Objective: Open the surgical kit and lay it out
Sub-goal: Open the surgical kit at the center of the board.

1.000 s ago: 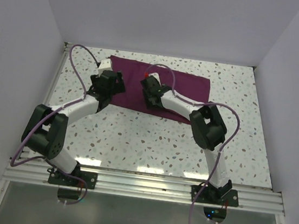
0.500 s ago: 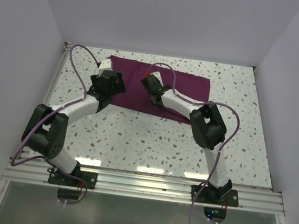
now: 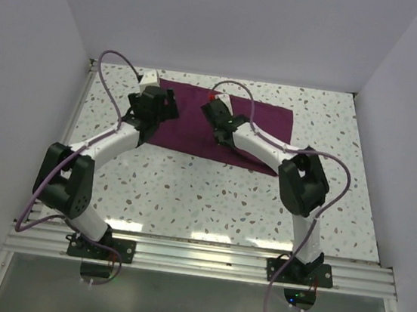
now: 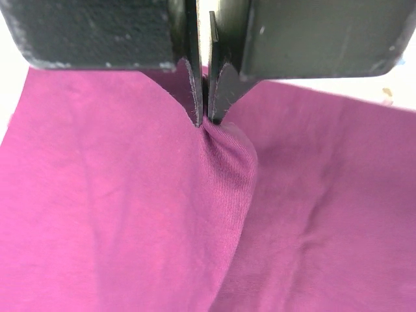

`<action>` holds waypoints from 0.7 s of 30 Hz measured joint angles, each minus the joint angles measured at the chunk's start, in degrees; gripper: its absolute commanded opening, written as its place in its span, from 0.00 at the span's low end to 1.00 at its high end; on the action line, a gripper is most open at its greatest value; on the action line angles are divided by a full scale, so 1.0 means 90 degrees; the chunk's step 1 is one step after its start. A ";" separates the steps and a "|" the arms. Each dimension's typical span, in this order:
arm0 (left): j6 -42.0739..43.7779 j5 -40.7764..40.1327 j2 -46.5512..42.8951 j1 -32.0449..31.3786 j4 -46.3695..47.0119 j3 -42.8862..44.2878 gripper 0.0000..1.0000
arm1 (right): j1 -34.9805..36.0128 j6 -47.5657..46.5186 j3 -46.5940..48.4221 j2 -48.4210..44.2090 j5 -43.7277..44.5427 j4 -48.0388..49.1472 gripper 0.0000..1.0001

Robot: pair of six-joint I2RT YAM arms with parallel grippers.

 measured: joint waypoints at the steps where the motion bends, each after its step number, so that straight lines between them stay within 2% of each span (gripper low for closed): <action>1: -0.0002 0.0010 0.0000 0.0000 -0.0053 0.0114 1.00 | 0.0017 0.0036 -0.0083 -0.0182 -0.0007 -0.0015 0.00; 6: 0.0005 0.0046 -0.0039 0.0012 -0.0352 0.0447 0.99 | 0.0270 0.0393 -0.0845 -0.1445 -0.0202 -0.0151 0.00; 9: 0.0005 0.0049 -0.0124 0.0046 -0.0663 0.0605 0.99 | 0.0721 0.0687 -0.1695 -0.2375 -0.0255 -0.0223 0.00; 12: 0.0005 0.0044 -0.0435 0.0087 -0.0920 0.0634 1.00 | 0.1438 0.1231 -0.2999 -0.3840 -0.0172 -0.0583 0.00; 15: 0.0005 0.0041 -0.1005 0.0100 -0.1161 0.0602 1.00 | 0.1921 0.2169 -0.4379 -0.5989 -0.0078 -0.1115 0.00; 16: 0.0005 0.0034 -0.1200 0.0100 -0.1205 0.0585 1.00 | 0.1921 0.2450 -0.4711 -0.6691 -0.0068 -0.1309 0.19; 17: 0.0005 0.0022 -0.1484 0.0100 -0.1263 0.0561 1.00 | 0.1892 0.2895 -0.5163 -0.7868 0.0000 -0.1472 0.76; 18: 0.0002 0.0010 -0.1673 0.0100 -0.1290 0.0544 1.00 | 0.1851 0.3177 -0.5413 -0.8556 0.0034 -0.1591 0.98; 20: -0.0005 -0.0017 -0.2093 0.0104 -0.1333 0.0478 1.00 | 0.1797 0.3638 -0.5722 -1.0088 0.0138 -0.1943 0.98; 21: -0.0010 -0.0019 -0.2273 0.0107 -0.1362 0.0435 0.99 | 0.1800 0.3844 -0.5753 -1.0520 0.0194 -0.2101 0.98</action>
